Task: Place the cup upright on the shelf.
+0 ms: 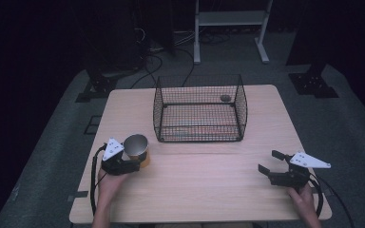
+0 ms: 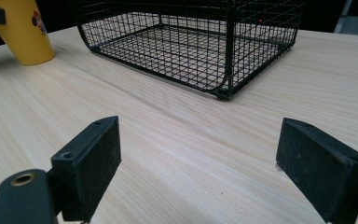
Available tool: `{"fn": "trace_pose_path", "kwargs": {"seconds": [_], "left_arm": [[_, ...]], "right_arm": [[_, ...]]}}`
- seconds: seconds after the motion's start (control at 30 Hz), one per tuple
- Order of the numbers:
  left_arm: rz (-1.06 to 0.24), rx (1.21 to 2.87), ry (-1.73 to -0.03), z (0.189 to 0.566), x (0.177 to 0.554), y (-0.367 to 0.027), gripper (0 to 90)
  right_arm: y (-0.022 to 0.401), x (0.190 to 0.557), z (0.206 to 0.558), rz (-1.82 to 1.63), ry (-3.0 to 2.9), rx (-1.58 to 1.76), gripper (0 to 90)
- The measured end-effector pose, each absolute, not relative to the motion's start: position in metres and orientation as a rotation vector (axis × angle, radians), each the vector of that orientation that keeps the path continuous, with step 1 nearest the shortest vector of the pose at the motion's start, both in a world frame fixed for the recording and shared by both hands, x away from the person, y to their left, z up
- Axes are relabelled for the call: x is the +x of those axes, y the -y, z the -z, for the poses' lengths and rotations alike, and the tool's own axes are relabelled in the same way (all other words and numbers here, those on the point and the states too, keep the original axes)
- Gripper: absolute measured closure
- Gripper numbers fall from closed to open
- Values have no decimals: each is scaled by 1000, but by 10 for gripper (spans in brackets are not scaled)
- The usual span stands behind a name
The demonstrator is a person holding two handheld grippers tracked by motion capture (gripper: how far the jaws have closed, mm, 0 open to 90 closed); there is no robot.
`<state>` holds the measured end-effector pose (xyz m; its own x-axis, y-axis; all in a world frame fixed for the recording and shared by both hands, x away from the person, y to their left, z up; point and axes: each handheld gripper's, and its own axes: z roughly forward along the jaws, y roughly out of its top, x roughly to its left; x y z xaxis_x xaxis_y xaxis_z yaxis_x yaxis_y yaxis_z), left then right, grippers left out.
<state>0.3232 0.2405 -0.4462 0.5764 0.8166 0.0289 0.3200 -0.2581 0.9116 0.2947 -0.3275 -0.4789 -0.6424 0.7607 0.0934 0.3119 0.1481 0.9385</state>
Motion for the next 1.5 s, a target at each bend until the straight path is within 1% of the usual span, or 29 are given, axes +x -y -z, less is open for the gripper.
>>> {"fn": "trace_pose_path", "kwargs": {"seconds": [0.33, 0.63, 0.93, 1.5], "left_arm": [[-636, 1814, -865, 436, 309, -236, 143], [-612, 1823, -771, 419, 302, -219, 144], [-581, 1848, -694, 407, 303, -200, 144], [-539, 1882, -602, 393, 314, -167, 144]], "right_arm": [[328, 295, 479, -1503, -2025, 1022, 129], [326, 294, 479, -1489, -2030, 1014, 128], [325, 295, 479, -1481, -2035, 1014, 128], [326, 295, 479, -1483, -2034, 1016, 129]]}}
